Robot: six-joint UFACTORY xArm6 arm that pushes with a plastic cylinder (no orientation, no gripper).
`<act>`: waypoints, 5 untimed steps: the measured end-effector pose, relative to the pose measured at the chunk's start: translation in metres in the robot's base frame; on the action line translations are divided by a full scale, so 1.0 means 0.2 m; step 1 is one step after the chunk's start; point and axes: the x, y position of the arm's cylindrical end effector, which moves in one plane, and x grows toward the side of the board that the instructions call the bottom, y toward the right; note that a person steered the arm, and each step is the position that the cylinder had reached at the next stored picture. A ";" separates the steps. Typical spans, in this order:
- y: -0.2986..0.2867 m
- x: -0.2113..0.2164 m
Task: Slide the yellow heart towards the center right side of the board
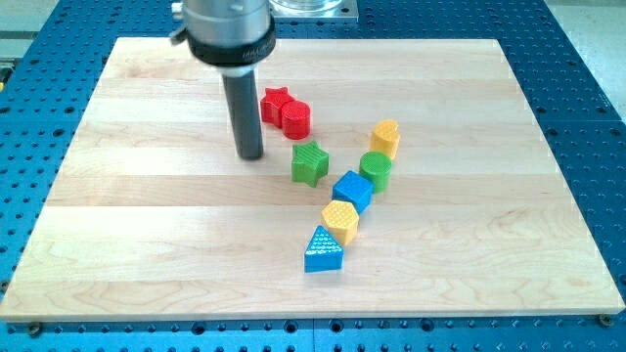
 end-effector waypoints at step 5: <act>1.15 0.41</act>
